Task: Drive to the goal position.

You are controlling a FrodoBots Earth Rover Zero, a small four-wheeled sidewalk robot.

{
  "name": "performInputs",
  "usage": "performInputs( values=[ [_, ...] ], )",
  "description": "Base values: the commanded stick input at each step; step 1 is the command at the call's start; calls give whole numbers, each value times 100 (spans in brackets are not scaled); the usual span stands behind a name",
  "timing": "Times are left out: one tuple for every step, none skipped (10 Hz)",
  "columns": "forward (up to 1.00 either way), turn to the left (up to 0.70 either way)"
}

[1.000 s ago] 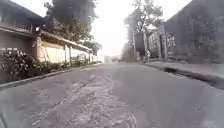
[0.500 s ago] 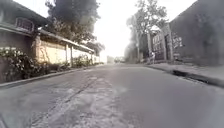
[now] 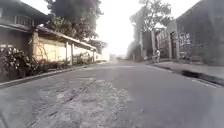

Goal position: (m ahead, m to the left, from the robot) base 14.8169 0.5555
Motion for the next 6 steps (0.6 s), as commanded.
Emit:
performInputs(
  values=[
    [100, 0],
    [100, 0],
    [100, 0],
    [100, 0],
    [100, 0],
    [100, 0]
  ],
)
